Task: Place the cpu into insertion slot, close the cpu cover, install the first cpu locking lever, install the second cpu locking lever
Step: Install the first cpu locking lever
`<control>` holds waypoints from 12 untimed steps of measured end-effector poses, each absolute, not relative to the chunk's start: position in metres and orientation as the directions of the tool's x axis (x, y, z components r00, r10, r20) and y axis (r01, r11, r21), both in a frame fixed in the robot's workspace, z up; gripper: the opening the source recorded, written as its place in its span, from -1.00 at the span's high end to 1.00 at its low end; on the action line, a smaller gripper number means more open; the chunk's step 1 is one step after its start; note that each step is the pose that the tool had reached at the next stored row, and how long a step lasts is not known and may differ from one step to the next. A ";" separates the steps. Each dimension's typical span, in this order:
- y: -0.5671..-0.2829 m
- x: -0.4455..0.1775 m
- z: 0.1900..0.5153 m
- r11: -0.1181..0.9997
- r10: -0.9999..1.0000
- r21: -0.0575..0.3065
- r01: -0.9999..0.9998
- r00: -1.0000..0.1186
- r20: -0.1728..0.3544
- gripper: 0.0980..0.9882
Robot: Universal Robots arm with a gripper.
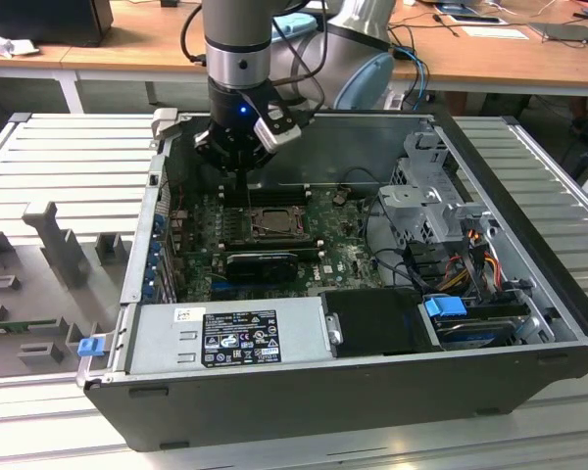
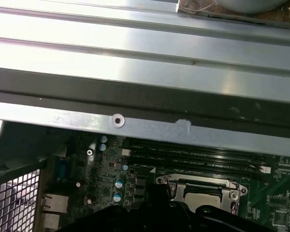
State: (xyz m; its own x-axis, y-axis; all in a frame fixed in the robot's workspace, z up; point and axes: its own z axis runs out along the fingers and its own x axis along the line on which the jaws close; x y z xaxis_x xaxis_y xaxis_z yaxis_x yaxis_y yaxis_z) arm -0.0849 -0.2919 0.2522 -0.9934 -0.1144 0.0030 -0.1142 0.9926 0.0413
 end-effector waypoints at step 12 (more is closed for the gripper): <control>-0.292 -0.078 0.252 0.993 -0.114 0.041 -0.114 -0.993 0.003 0.98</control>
